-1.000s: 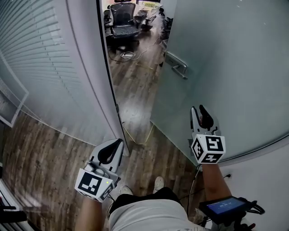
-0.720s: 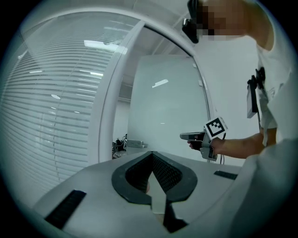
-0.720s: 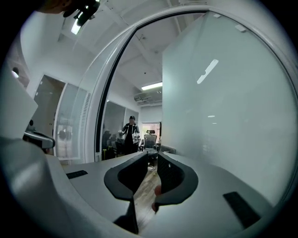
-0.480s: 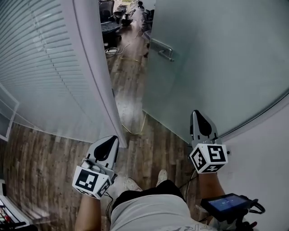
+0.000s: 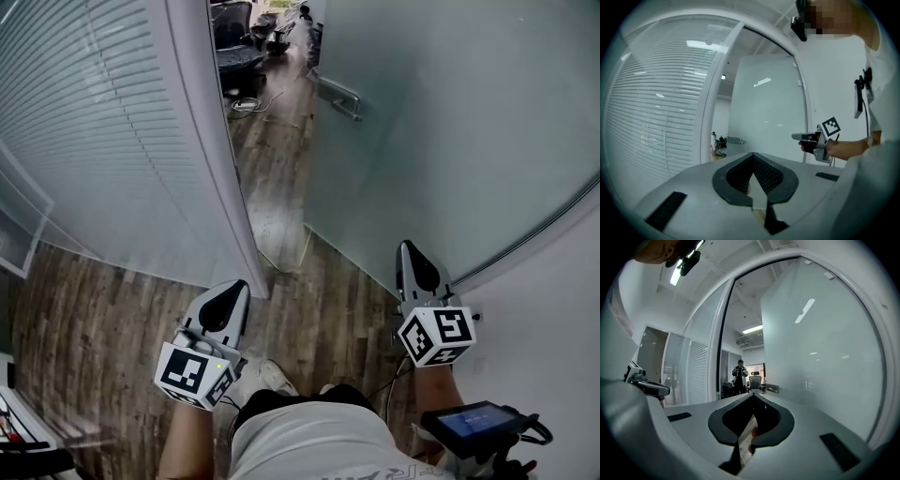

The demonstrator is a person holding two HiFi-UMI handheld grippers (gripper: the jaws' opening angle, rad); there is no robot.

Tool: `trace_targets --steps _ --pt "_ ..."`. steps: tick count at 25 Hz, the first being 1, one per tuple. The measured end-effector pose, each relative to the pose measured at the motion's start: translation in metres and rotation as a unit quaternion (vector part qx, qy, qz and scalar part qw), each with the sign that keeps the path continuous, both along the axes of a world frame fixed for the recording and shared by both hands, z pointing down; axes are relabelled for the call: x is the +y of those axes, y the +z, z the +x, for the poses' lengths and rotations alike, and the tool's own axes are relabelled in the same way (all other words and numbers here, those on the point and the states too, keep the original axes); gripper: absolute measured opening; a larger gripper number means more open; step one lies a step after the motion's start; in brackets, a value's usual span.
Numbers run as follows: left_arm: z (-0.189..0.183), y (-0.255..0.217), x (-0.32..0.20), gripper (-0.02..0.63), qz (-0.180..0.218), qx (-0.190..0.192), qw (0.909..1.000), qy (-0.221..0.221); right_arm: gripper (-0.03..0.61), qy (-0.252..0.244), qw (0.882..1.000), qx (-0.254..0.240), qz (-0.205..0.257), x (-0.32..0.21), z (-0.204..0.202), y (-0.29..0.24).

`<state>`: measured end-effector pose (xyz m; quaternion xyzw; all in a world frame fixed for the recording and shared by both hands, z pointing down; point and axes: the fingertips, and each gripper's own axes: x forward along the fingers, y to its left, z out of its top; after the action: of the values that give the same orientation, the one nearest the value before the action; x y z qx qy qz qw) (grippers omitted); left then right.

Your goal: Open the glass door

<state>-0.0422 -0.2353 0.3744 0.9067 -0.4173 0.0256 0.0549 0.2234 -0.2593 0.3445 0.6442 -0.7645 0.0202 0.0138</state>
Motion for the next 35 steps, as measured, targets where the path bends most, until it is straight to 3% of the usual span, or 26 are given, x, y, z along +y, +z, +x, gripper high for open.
trace_targets --steps 5,11,21,24,28,35 --pt "0.015 -0.009 0.032 0.000 0.001 0.005 0.9998 -0.020 0.003 -0.026 0.999 -0.001 -0.019 0.032 0.016 0.009" --pt "0.019 -0.029 0.071 0.000 -0.007 0.000 0.9987 -0.051 0.003 -0.083 0.996 -0.011 -0.020 0.059 -0.002 -0.005" --pt "0.004 0.007 0.106 0.000 0.012 -0.008 0.9962 -0.086 0.002 -0.145 0.989 -0.010 -0.008 0.106 -0.045 0.039" --pt "-0.020 -0.010 0.111 0.000 0.024 -0.003 0.9952 -0.095 0.002 -0.151 0.988 0.010 0.002 0.117 -0.069 0.017" --pt "-0.082 -0.039 0.126 0.000 0.029 -0.005 0.9936 -0.109 0.002 -0.167 0.986 0.021 0.013 0.137 -0.127 -0.025" --pt "-0.152 -0.048 0.146 0.000 0.034 0.010 0.9896 -0.139 0.002 -0.214 0.976 0.039 0.009 0.157 -0.209 -0.024"
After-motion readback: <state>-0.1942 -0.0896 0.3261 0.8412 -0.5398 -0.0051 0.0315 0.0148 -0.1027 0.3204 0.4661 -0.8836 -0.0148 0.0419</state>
